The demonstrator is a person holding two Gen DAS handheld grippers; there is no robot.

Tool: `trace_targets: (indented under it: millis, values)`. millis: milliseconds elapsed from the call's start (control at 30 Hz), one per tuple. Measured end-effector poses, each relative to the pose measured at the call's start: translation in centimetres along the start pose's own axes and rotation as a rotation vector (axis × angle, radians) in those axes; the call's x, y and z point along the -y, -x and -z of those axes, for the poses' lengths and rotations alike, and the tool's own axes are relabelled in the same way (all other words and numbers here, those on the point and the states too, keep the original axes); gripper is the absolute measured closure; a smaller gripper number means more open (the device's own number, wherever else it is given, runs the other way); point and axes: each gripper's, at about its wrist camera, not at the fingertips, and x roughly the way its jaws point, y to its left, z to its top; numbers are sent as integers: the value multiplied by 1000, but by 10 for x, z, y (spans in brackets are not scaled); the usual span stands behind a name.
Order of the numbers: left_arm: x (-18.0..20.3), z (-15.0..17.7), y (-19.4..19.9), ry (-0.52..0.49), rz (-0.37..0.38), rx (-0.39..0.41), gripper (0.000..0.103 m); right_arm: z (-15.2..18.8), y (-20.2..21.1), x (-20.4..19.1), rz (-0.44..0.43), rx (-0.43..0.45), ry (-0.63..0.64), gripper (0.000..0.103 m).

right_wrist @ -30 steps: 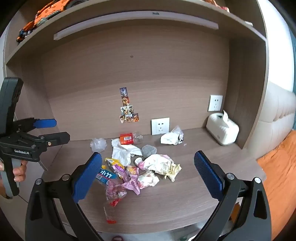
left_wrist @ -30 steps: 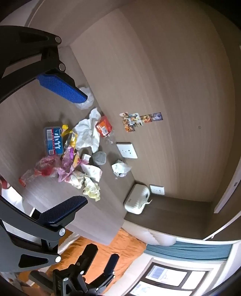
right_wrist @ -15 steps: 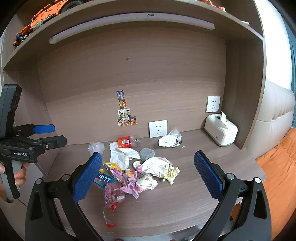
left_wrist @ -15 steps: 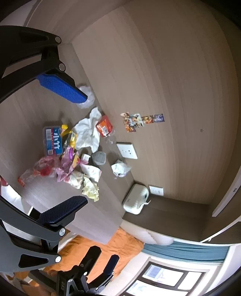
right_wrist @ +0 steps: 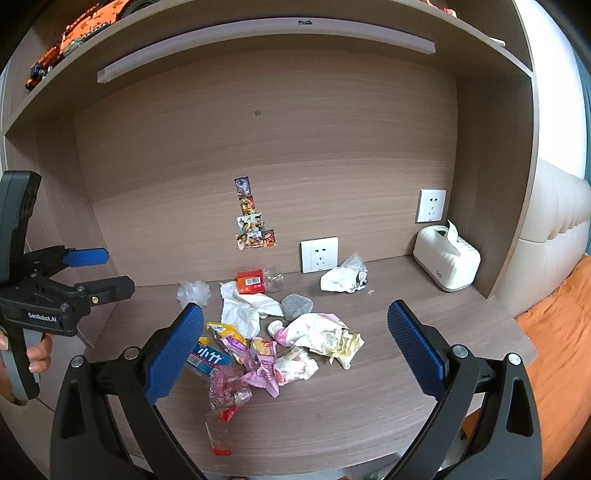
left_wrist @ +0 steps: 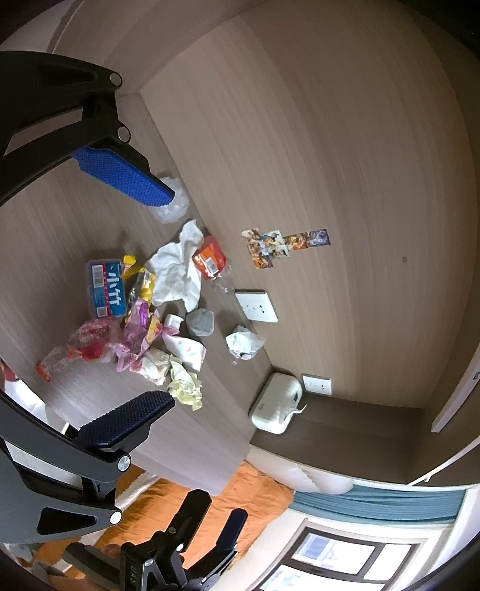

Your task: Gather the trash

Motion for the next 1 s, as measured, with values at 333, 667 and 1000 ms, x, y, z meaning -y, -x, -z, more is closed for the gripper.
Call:
trace_targets:
  millis: [333, 667, 1000]
  values:
    - [5, 3, -1, 0, 6, 0, 4, 0, -5, -3, -7, 2, 4, 4]
    - [5, 4, -5, -3, -1, -1, 4, 0, -8, -7, -2, -5, 25, 4]
    - [0, 10, -4, -7, -9, 3, 4, 0, -13, -12, 13, -3, 45, 4]
